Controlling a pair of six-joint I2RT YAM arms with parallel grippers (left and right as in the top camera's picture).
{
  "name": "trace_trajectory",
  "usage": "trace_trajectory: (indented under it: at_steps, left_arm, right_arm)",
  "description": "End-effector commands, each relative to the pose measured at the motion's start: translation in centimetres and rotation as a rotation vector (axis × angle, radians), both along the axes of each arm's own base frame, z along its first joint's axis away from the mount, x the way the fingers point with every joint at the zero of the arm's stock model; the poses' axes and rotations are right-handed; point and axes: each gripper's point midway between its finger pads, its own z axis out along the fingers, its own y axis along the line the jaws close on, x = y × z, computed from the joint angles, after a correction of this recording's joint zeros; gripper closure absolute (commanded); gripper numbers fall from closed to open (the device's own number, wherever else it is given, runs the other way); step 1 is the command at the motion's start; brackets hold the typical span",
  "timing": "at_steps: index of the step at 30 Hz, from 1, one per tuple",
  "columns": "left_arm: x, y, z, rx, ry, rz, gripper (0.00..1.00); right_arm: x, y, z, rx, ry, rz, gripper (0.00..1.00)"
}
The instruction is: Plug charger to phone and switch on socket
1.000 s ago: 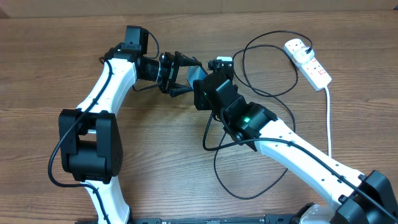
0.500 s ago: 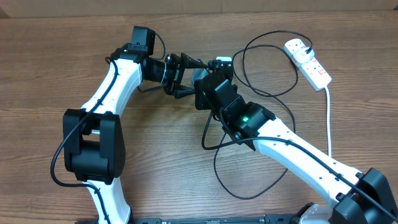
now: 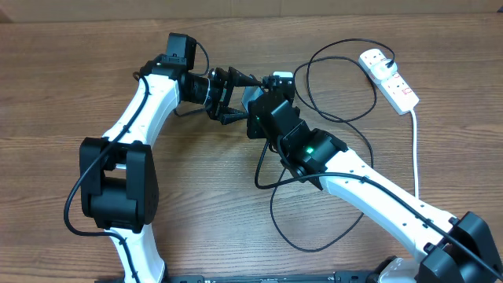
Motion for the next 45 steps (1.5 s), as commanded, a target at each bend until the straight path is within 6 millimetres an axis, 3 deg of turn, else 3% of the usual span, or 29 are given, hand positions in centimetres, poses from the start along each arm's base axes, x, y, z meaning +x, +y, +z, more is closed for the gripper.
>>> trace_trajectory:
  at_steps: [1, 21, 30, 35, 39, 45]
  left_arm:
    - [0.2, -0.6, 1.0, -0.030, -0.032, -0.025, 0.28]
    - [0.2, -0.6, 1.0, -0.029, -0.037, -0.026, 0.26]
    - [0.6, -0.4, 1.1, -0.032, -0.070, -0.029, 0.23]
    - [2.1, 0.7, 1.9, -0.061, -0.148, -0.010, 0.14]
    - [2.6, 1.8, 2.4, -0.088, -0.171, 0.001, 0.10]
    - [2.7, 2.4, 2.7, -0.113, -0.108, 0.033, 0.12]
  right_arm:
    - [0.5, 0.2, -0.3, -0.009, 0.000, -0.014, 0.69]
    - [0.8, 0.5, -0.5, -0.003, -0.006, -0.014, 0.96]
    - [1.2, 0.1, -0.1, -0.009, -0.031, -0.041, 0.96]
    - [2.6, -2.3, 1.3, -0.062, -0.101, -0.162, 0.96]
    - [4.1, -3.8, 3.6, -0.063, -0.189, -0.262, 0.96]
    - [5.6, -3.5, 7.1, 0.201, -0.291, -0.400, 0.96]
